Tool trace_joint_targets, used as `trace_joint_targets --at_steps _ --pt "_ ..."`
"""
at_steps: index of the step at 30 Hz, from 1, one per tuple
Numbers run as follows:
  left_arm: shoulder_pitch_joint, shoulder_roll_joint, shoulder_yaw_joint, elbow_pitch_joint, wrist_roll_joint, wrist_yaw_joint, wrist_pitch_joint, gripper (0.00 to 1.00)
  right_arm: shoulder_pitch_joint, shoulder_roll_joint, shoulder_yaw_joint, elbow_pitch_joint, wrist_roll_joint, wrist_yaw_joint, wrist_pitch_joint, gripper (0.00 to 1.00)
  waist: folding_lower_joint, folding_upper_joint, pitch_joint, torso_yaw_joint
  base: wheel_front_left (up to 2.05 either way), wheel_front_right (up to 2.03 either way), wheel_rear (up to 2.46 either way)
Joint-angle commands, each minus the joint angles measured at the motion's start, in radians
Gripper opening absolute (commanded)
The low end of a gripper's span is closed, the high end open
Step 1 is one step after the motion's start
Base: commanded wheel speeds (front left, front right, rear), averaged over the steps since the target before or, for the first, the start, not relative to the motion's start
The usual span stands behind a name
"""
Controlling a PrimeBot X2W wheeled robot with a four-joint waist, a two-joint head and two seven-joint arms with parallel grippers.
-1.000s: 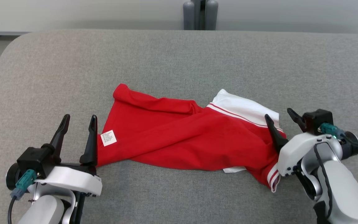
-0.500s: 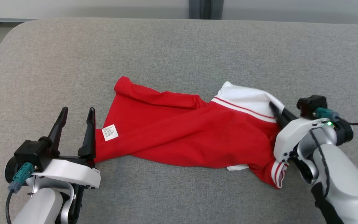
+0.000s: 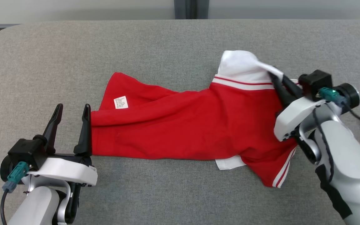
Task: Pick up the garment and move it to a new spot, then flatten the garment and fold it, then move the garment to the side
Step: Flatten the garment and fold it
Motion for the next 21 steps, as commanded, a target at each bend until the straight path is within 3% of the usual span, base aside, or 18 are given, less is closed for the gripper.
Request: trace_joint_targets --at_steps 1,8,15,21 --pt "-0.007 0.003 0.006 0.000 0.010 -0.005 -0.005 1.00 0.023 -0.016 0.018 -0.018 -0.003 0.000 -0.009 0.00 0.0000 -0.0001 -0.002 -0.003 0.00 0.00 0.00" --pt "0.012 0.000 0.018 0.001 0.010 -0.005 -0.004 1.00 0.158 -0.095 0.148 -0.225 -0.035 -0.001 0.016 0.00 0.0000 -0.0001 -0.017 -0.014 0.00 0.00 0.00" --pt "0.036 0.001 0.026 0.006 0.005 -0.002 -0.004 1.00 0.377 -0.169 0.156 -0.434 -0.076 -0.001 0.092 0.00 0.0000 -0.0001 -0.041 -0.028 0.00 0.00 0.00" --pt "0.051 0.007 0.027 0.003 -0.002 0.005 0.001 1.00 0.519 -0.205 0.160 -0.528 -0.093 -0.001 0.150 0.00 0.0000 -0.0001 -0.060 -0.038 0.00 0.00 0.00"
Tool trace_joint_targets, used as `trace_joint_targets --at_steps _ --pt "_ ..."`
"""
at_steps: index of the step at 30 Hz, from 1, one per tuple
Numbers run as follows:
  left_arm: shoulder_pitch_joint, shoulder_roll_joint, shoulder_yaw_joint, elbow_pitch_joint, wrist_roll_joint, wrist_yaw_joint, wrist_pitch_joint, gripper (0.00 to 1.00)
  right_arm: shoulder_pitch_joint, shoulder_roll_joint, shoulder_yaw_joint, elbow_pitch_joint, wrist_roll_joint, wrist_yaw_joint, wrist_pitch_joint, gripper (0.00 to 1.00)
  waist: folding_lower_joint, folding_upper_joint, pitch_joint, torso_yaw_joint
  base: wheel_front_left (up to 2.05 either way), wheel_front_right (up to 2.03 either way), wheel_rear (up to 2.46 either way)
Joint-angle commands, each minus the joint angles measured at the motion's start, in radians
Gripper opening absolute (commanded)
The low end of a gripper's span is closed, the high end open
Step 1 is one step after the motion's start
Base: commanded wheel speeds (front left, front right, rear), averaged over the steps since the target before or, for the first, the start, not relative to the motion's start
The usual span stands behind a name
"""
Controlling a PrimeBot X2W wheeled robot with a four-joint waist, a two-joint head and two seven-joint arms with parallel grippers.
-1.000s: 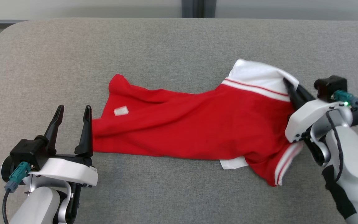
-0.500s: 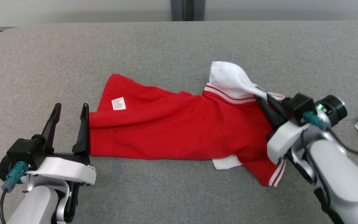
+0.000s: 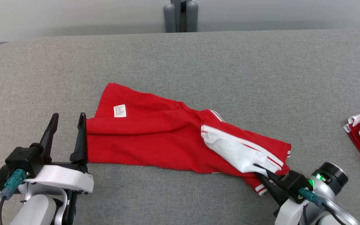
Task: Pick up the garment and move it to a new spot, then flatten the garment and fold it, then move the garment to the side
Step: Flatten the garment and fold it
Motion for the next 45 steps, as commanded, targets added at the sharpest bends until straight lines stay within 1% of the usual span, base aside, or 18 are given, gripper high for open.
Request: trace_joint_targets --at_steps 1,4,5,6,7,8,13,14,18,23,25,27,28,33,40,45 --pt "0.011 0.007 0.004 -0.002 -0.002 0.006 0.001 1.00 0.025 -0.007 -0.013 -0.009 -0.001 -0.001 0.012 0.00 0.0000 0.0000 -0.007 -0.003 0.00 0.00 0.00" --pt "0.020 0.008 0.006 -0.005 -0.008 0.012 0.005 1.00 0.061 -0.005 -0.032 -0.019 -0.003 -0.001 0.025 0.00 0.0000 0.0000 -0.019 -0.007 0.00 0.00 0.00" --pt "0.021 0.008 0.006 -0.006 -0.009 0.013 0.007 1.00 0.069 0.002 -0.044 -0.024 -0.002 -0.001 0.021 0.04 0.0000 0.0000 -0.022 -0.007 0.00 0.00 0.00" --pt "0.026 0.009 0.006 -0.007 -0.010 0.016 0.007 1.00 0.079 0.013 -0.052 -0.028 0.005 -0.001 0.017 0.46 0.0000 0.0000 -0.027 -0.007 0.00 0.00 0.00" --pt "0.032 0.010 0.007 -0.009 -0.010 0.017 0.009 1.00 0.088 0.018 -0.059 -0.031 0.005 -0.001 0.021 0.91 0.0000 0.0000 -0.032 -0.008 0.00 0.00 0.00" --pt "0.037 0.010 0.006 -0.008 -0.012 0.019 0.011 1.00 0.099 0.026 -0.068 -0.037 0.011 -0.001 0.017 1.00 0.0000 0.0000 -0.039 -0.007 0.00 0.00 0.00" --pt "0.058 0.013 0.009 -0.014 -0.018 0.035 0.017 1.00 0.170 0.079 -0.154 -0.091 0.048 -0.001 0.010 1.00 0.0000 0.0000 -0.071 -0.004 0.00 0.00 0.00" --pt "0.058 0.013 0.009 -0.014 -0.018 0.035 0.017 1.00 0.170 0.079 -0.154 -0.091 0.048 -0.001 0.010 1.00 0.0000 0.0000 -0.071 -0.004 0.00 0.00 0.00" --pt "0.081 0.023 0.018 -0.025 -0.021 0.053 0.023 1.00 0.220 0.124 -0.242 -0.163 0.051 -0.001 -0.001 1.00 0.0000 0.0000 -0.094 -0.017 0.00 0.00 0.00" --pt "0.102 0.039 0.030 -0.047 -0.019 0.076 0.032 1.00 0.238 0.209 -0.383 -0.221 0.054 -0.001 -0.032 1.00 0.0000 0.0000 -0.110 -0.036 0.00 0.00 0.00" --pt "0.104 0.045 0.033 -0.057 -0.013 0.084 0.035 1.00 0.227 0.251 -0.431 -0.224 0.054 -0.001 -0.050 1.00 0.0000 0.0000 -0.114 -0.040 0.00 0.00 0.00" --pt "0.110 0.048 0.034 -0.065 -0.009 0.093 0.038 1.00 0.209 0.276 -0.469 -0.217 0.044 -0.001 -0.062 1.00 0.0000 0.0000 -0.120 -0.045 0.00 0.00 0.00" --pt "0.111 0.053 0.034 -0.070 -0.007 0.099 0.038 1.00 0.200 0.289 -0.480 -0.215 0.048 -0.001 -0.072 1.00 0.0000 0.0000 -0.122 -0.046 0.00 0.00 0.00" --pt "0.118 0.069 0.029 -0.087 0.011 0.115 0.050 1.00 0.163 0.319 -0.508 -0.187 0.033 -0.001 -0.086 1.00 0.0000 0.0000 -0.129 -0.046 0.00 0.00 0.00" --pt "0.130 0.084 0.010 -0.113 0.031 0.129 0.064 1.00 0.179 0.337 -0.529 -0.141 0.025 -0.001 -0.076 1.00 0.0000 0.0000 -0.126 -0.026 0.00 0.00 0.00" --pt "0.138 0.089 -0.002 -0.124 0.032 0.129 0.071 1.00 0.184 0.343 -0.531 -0.129 0.029 -0.001 -0.079 1.00 0.0000 0.0000 -0.123 -0.021 0.00 0.00 0.00"
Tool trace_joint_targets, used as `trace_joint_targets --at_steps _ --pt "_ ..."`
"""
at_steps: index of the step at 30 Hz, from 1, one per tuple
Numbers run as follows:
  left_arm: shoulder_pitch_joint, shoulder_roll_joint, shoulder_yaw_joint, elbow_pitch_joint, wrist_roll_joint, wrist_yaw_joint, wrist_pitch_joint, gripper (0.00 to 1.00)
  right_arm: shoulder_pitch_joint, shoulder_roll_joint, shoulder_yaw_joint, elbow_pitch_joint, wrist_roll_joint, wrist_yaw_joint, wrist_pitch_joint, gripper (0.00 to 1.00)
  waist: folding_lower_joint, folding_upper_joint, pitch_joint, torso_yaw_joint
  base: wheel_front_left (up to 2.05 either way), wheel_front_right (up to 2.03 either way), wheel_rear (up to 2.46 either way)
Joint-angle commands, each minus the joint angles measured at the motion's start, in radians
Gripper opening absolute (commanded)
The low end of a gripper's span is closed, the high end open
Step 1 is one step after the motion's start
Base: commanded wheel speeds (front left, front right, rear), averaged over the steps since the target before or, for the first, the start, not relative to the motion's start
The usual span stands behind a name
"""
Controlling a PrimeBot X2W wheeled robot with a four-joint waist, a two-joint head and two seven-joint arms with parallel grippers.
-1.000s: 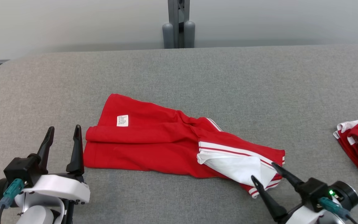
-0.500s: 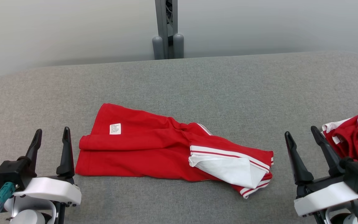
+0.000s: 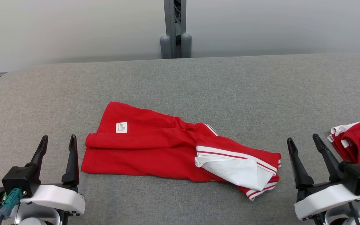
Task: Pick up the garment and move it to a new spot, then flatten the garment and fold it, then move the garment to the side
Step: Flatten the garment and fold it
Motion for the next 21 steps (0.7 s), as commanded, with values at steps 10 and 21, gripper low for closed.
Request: trace_joint_targets --at_steps 10,21 --pt "-0.012 0.016 -0.003 -0.007 0.001 0.007 0.009 1.00 -0.013 0.002 -0.001 0.004 -0.010 0.000 0.001 1.00 0.0000 0.0000 0.010 0.003 0.00 0.00 0.00" --pt "-0.087 0.029 -0.080 0.039 -0.045 -0.081 0.176 1.00 -0.033 0.002 0.016 0.002 0.002 0.000 0.007 1.00 0.0000 0.0000 0.046 0.003 0.00 0.00 0.00"
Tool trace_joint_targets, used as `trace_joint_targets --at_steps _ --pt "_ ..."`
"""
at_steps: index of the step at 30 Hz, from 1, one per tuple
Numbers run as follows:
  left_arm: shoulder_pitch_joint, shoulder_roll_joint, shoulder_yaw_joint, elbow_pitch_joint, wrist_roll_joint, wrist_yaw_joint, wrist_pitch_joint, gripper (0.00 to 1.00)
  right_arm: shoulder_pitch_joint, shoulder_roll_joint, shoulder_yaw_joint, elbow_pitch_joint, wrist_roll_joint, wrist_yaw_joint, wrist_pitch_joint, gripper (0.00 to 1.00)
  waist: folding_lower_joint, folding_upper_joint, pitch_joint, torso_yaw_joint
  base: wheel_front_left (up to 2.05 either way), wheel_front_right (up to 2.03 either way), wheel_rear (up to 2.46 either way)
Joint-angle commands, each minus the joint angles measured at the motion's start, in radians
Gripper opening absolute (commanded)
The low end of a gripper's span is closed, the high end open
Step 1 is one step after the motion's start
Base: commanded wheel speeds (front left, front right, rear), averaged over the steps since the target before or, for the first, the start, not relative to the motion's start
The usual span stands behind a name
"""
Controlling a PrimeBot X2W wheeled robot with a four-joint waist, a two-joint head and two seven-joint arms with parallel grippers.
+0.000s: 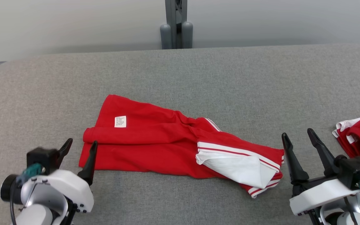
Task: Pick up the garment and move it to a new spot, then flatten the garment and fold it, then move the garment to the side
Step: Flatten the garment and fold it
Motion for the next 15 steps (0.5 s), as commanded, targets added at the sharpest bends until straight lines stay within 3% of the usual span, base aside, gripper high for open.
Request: trace_joint_targets --at_steps 1,5,15 --pt "-0.036 0.008 -0.004 0.012 -0.011 -0.014 0.030 1.00 -0.015 -0.003 0.003 -0.001 0.001 0.000 0.002 1.00 0.0000 0.0000 0.013 -0.004 0.00 0.00 0.00" --pt "-0.137 0.013 -0.020 0.119 -0.072 -0.081 0.164 1.00 -0.039 -0.003 0.023 -0.002 0.005 0.000 -0.001 1.00 0.0000 0.0000 0.065 -0.028 0.00 0.00 0.00" --pt "-0.298 0.039 0.005 0.342 -0.175 -0.195 0.301 1.00 -0.078 -0.003 0.038 0.024 0.023 0.000 -0.037 1.00 0.0000 0.0000 0.145 -0.077 0.00 0.00 0.00"
